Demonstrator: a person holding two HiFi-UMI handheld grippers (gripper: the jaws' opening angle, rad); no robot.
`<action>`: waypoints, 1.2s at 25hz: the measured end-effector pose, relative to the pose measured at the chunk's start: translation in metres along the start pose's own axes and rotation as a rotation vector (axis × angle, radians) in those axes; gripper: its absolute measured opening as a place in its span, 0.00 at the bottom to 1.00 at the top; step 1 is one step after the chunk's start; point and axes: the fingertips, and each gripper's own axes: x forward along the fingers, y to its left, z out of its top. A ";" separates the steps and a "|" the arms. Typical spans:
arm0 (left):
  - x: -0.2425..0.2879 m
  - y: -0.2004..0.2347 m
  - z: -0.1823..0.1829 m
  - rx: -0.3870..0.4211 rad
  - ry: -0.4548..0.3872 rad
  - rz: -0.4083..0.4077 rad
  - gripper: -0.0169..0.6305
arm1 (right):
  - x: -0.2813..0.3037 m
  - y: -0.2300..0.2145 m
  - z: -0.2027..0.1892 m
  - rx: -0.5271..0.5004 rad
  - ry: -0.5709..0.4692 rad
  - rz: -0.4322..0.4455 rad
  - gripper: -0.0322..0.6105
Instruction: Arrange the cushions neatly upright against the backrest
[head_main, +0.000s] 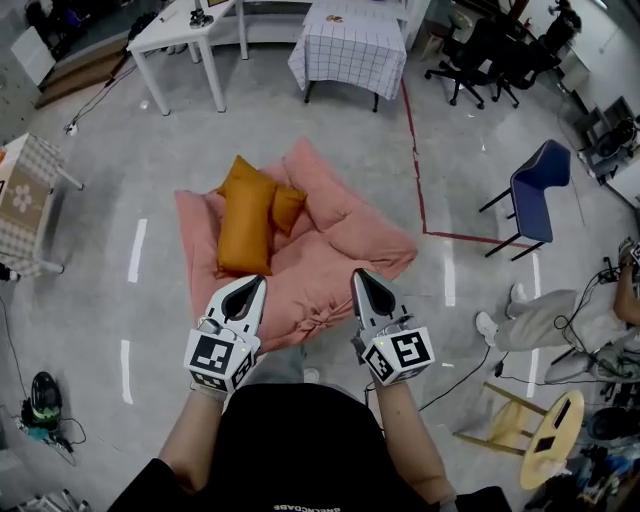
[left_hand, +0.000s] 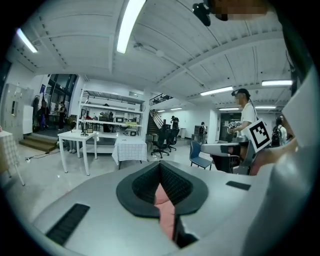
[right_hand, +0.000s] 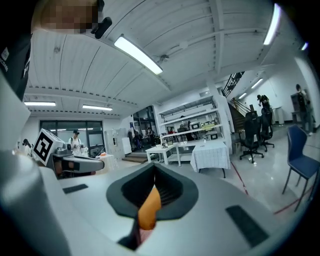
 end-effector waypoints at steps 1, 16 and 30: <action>0.006 0.007 0.000 -0.002 0.005 0.005 0.04 | 0.010 -0.004 0.001 -0.001 0.008 0.007 0.07; 0.027 0.115 -0.016 -0.133 0.049 0.108 0.05 | 0.148 -0.004 0.010 -0.094 0.155 0.099 0.07; 0.033 0.167 -0.047 -0.169 0.137 0.235 0.05 | 0.260 -0.013 0.012 -0.248 0.320 0.220 0.15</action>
